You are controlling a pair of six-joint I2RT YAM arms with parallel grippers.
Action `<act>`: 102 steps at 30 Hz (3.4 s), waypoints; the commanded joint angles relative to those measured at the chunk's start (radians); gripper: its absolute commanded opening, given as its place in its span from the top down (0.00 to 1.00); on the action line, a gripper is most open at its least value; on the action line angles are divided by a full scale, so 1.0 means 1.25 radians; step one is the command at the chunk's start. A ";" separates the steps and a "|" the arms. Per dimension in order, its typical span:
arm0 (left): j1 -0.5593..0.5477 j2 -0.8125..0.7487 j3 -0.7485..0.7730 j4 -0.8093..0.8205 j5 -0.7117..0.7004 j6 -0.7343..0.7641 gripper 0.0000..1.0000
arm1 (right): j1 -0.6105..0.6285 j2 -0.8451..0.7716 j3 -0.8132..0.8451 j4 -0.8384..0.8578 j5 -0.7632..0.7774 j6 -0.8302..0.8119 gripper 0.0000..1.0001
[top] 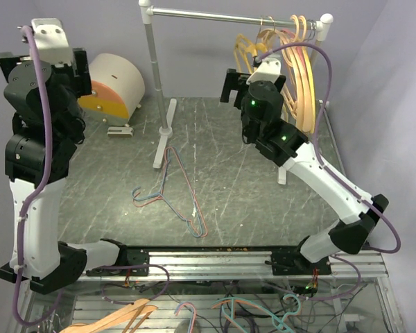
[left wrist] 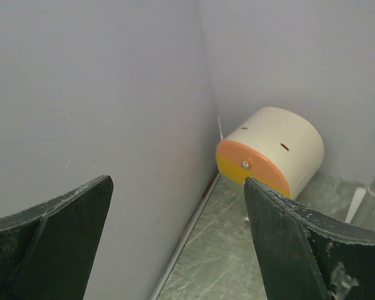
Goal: Organize the hangers
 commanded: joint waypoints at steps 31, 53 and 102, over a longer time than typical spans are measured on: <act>0.024 -0.037 -0.942 0.012 0.652 0.327 0.82 | 0.141 -0.478 -0.523 -0.059 -0.335 0.001 0.00; 0.024 0.134 -1.049 0.083 0.718 0.377 0.57 | 0.140 -0.432 -0.671 0.042 -0.363 0.052 0.00; -0.020 0.182 -0.800 -0.170 0.717 0.411 0.93 | 0.148 -0.360 -0.869 0.229 -0.475 0.101 0.00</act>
